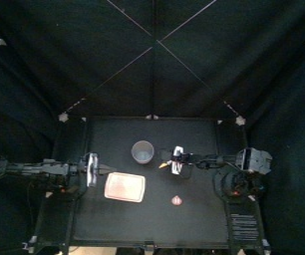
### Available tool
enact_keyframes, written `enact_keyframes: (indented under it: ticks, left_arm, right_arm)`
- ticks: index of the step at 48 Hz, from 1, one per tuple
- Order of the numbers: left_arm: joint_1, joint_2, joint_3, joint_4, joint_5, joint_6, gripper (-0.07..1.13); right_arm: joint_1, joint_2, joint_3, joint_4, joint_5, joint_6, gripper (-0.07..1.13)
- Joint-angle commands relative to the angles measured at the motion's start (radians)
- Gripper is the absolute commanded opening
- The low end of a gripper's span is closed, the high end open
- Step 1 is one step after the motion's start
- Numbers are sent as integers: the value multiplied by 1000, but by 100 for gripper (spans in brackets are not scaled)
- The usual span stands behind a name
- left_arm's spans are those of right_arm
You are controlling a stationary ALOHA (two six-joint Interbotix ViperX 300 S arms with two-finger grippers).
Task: Pick the ice cream then place it on the pink plate
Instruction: Pick the ice cream
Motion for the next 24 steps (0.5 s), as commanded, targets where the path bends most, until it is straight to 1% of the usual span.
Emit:
enact_keyframes:
  ticks: [1, 6, 14, 17, 24]
  left_arm:
    - [2, 3, -14, -2, -3, 2, -4]
    - [2, 3, -14, 0, -2, 2, -4]
    - [2, 3, -14, 0, -2, 2, -4]
    - [3, 3, -12, -2, -2, 2, -4]
    - [2, 3, -12, 0, -2, 2, -4]
  right_arm:
    - [9, 2, -29, 8, -9, 3, 103]
    - [23, 23, -32, 9, -6, 3, 102]
    - [18, 44, -40, 9, -5, 3, 98]
    - [18, 48, -41, 9, -5, 2, 93]
    - [21, 48, -43, 15, -3, 5, 76]
